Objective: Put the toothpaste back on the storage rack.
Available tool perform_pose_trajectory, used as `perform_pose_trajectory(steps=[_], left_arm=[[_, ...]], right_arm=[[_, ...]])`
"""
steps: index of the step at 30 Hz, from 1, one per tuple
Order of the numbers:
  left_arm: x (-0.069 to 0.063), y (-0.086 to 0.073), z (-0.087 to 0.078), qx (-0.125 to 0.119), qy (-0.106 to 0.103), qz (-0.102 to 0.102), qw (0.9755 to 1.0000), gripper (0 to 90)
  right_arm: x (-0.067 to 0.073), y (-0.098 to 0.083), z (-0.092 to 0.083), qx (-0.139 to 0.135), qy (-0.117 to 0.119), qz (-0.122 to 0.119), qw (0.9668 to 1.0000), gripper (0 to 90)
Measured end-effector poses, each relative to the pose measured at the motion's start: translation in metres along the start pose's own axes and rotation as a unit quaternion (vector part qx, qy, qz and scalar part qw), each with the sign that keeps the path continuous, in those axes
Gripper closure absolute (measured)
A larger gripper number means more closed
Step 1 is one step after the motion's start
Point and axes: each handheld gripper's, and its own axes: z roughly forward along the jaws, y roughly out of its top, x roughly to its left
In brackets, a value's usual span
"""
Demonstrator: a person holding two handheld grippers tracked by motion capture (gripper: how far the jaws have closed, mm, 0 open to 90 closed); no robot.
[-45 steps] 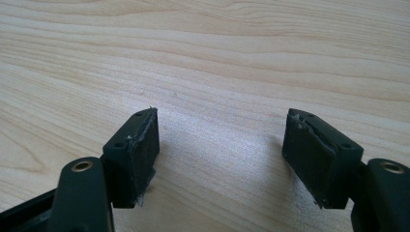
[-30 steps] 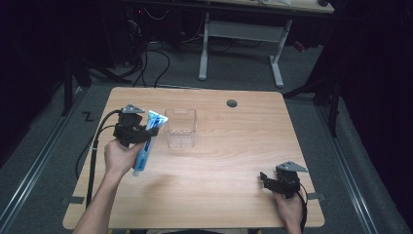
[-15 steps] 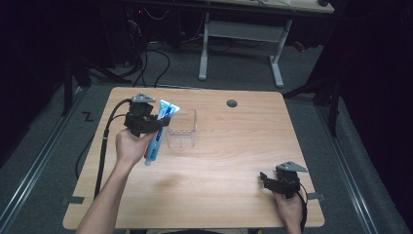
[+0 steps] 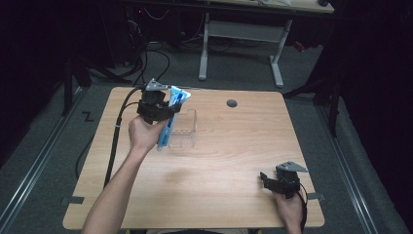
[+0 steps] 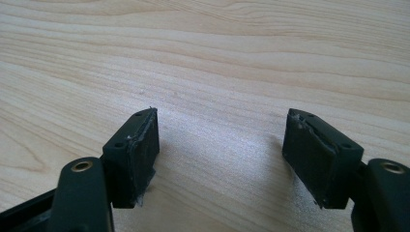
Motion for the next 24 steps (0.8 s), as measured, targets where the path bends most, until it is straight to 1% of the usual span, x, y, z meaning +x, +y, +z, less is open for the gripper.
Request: perform_pose_trajectory(steps=[3, 7, 10, 12, 14, 15, 16, 19, 22, 24], left_arm=[[0.001, 0.004, 0.004, -0.012, 0.0, -0.007, 0.9999, 73.7], [0.002, 0.009, 0.01, -0.027, 0.003, -0.011, 0.9996, 73.8], [0.001, 0.013, 0.014, -0.034, 0.009, -0.01, 0.9993, 73.8], [0.0, 0.015, 0.019, -0.036, 0.016, -0.003, 0.9992, 73.7], [-0.003, 0.018, 0.027, -0.03, 0.031, 0.013, 0.999, 73.7], [-0.003, 0.019, 0.03, -0.03, 0.034, 0.015, 0.9989, 73.7], [-0.002, 0.02, 0.033, -0.03, 0.033, 0.013, 0.9989, 73.6], [0.0, 0.023, 0.039, -0.038, 0.022, -0.003, 0.999, 73.7], [-0.001, 0.025, 0.045, -0.043, 0.02, -0.005, 0.9989, 73.6], [0.0, 0.025, 0.049, -0.049, 0.016, -0.011, 0.9986, 73.4]], right_arm=[[0.0, 0.0, 0.0, 0.001, 0.0, 0.001, 1.0, 29.0], [0.0, 0.0, 0.0, 0.0, 0.0, -0.001, 1.0, 29.0], [0.0, 0.0, 0.0, 0.0, 0.0, 0.0, 1.0, 29.0], [0.0, 0.0, 0.0, 0.001, 0.0, 0.001, 1.0, 29.0], [0.0, 0.0, 0.0, 0.001, -0.001, 0.0, 1.0, 29.1], [0.0, 0.0, 0.0, 0.001, 0.0, 0.0, 1.0, 29.1], [0.0, 0.0, 0.0, 0.001, 0.0, 0.0, 1.0, 29.1], [0.001, 0.0, 0.0, 0.0, 0.001, -0.002, 1.0, 29.1], [0.001, 0.0, 0.0, 0.0, 0.001, -0.002, 1.0, 29.1], [0.001, 0.0, 0.0, 0.0, 0.002, -0.002, 1.0, 29.1]])
